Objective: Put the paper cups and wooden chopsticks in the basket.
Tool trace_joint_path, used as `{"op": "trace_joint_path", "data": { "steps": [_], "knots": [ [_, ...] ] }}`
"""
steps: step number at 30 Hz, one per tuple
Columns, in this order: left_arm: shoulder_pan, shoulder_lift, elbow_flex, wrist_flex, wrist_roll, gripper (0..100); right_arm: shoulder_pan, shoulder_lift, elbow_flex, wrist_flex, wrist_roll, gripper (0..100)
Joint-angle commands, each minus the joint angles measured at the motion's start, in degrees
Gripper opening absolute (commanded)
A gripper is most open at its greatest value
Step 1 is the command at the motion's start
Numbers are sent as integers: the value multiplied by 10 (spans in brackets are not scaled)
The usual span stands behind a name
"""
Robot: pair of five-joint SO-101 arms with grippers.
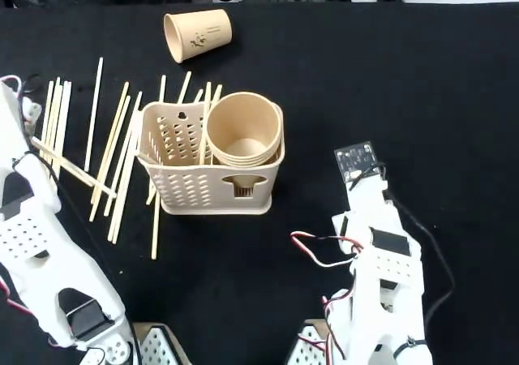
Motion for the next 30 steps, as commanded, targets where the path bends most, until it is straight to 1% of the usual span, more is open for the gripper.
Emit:
{"op": "trace_joint_path", "data": {
  "steps": [1,4,5,9,10,12,14,15,18,21,23,25,30],
  "knots": [
    [23,11,-36,-13,4,30,-6,-9,-1,-10,5,12],
    [26,37,-36,-29,4,36,-6,-9,-1,-10,5,12],
    [24,43,-36,-34,4,55,-6,-9,-1,-10,5,12],
    [29,64,-36,-47,5,216,-6,-9,-1,-9,5,12],
    [33,71,-36,-48,8,245,-6,-9,-1,-9,5,12],
    [36,87,-36,-58,23,259,-6,-9,-1,-8,5,12],
    [30,98,-36,-59,26,244,-6,-9,-1,-8,5,12],
    [24,102,-36,-58,26,220,-6,-9,-1,-8,5,12],
    [9,105,-36,-58,19,120,-6,-9,-1,-9,5,12],
    [7,105,-36,-58,-17,24,-6,-9,-1,-9,6,12],
    [10,103,-36,-50,-24,37,-6,-9,-1,-9,6,12],
    [12,102,-50,-31,-24,27,-6,-9,-1,-9,6,12],
    [22,102,-137,63,-27,29,-6,-9,-1,-9,6,12]
  ]
}}
